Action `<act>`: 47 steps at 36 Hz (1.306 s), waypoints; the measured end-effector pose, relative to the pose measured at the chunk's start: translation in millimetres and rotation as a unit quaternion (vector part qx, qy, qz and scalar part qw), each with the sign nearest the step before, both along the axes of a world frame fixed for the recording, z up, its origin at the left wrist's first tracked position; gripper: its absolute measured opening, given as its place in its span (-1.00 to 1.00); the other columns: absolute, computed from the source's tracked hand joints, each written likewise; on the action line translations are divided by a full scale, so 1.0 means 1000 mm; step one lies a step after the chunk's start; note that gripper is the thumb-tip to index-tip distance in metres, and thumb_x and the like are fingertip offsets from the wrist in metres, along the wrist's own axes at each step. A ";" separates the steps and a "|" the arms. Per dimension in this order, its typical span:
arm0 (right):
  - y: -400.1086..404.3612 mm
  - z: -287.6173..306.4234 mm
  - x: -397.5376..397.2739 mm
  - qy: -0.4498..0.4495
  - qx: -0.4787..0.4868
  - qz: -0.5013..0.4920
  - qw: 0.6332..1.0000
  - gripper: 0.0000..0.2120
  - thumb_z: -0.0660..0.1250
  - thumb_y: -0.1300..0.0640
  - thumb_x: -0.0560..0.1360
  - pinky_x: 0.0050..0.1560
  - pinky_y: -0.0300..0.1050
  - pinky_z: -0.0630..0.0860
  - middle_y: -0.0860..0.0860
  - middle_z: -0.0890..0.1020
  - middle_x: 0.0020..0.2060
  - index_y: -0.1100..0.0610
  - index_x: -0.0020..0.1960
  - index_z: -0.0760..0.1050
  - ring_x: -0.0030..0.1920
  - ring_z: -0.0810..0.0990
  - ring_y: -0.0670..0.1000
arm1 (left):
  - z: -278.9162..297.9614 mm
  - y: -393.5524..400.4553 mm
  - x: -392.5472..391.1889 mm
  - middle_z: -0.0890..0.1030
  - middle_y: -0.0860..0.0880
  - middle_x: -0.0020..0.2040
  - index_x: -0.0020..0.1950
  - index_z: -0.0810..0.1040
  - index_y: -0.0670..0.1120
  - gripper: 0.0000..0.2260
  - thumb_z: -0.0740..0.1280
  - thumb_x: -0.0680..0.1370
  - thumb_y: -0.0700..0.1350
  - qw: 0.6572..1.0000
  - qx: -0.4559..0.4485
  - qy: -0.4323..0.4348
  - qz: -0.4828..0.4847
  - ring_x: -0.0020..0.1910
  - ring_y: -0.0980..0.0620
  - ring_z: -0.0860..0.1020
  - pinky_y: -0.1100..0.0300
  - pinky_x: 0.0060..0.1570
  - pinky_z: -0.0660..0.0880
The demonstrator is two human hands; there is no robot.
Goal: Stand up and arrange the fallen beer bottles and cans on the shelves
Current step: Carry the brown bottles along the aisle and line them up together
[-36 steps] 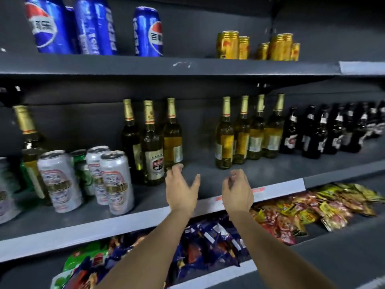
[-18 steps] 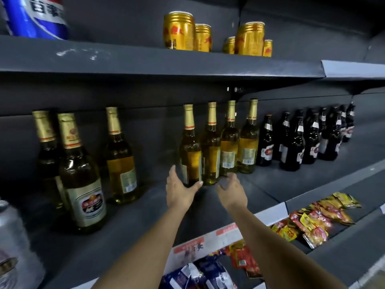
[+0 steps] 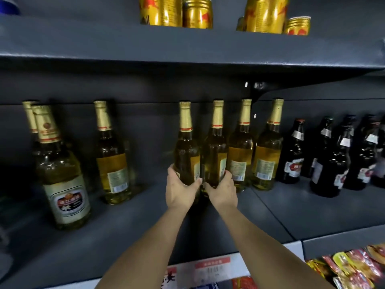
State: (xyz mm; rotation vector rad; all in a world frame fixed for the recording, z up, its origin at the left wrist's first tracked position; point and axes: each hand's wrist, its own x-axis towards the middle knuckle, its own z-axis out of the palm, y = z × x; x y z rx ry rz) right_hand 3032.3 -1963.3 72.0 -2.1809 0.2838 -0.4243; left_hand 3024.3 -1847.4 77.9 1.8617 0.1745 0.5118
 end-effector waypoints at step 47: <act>0.048 -0.007 -0.026 -0.089 -0.008 0.020 0.996 -0.59 0.34 0.30 0.41 0.10 -0.07 0.47 -0.01 0.53 0.11 0.08 0.22 0.40 0.17 0.51 0.06 | -0.006 0.069 -0.065 0.31 -0.23 0.41 0.53 0.15 -0.13 -0.16 0.55 0.39 -0.08 0.966 0.040 -0.083 0.243 0.41 -0.22 0.26 -0.19 0.31 0.31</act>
